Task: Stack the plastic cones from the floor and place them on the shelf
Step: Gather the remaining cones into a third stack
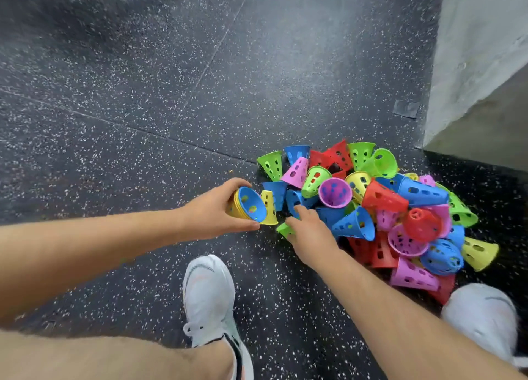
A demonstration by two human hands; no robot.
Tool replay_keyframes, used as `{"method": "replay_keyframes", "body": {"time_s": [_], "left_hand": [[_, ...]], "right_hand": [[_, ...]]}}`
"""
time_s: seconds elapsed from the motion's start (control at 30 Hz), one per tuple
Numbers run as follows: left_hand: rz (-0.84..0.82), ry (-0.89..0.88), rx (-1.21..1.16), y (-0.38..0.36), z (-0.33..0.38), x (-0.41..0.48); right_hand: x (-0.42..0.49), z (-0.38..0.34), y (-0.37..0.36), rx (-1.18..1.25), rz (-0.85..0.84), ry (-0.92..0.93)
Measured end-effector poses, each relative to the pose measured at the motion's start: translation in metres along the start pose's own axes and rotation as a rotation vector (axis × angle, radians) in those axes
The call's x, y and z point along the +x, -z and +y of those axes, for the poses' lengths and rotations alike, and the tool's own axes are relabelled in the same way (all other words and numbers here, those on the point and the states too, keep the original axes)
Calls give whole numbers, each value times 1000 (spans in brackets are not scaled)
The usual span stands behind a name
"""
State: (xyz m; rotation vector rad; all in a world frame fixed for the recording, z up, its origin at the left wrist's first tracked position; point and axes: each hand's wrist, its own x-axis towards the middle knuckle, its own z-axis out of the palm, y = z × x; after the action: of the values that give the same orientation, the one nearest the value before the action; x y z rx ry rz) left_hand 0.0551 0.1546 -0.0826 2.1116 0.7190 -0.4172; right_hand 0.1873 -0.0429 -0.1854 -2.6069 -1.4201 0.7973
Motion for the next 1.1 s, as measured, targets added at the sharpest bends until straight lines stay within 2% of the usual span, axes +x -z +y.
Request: {"method": "replay_keyframes", "body": {"time_s": [0.07,0.17,0.27,0.47,0.63,0.77,0.97,1.1], "left_hand": [[69,-8,-128,-15,-16,6],[174,-21,-262,-38,-34,3],[212,-39,-327,-63,-46,-3],[301,-75,-383,-92,-44,-8],[321,-55,-433,-101,-38,-16],[333,-65,-405,-105,-40,-20],[340,-80,-459,-108,-41,-17],[344,-75,-512,-108,-48,-17]], "right_hand": [[0,2,-5,-3,3,7],[-5,2,-4,121,45,-23],[-12,-3,2,259,192,-38],[-19,-11,9,382,483,133],[-17,-15,13,530,626,74],[-22,-20,19,588,626,114],[-23,-41,9,659,481,188],[-25,-55,4,664,306,208]]}}
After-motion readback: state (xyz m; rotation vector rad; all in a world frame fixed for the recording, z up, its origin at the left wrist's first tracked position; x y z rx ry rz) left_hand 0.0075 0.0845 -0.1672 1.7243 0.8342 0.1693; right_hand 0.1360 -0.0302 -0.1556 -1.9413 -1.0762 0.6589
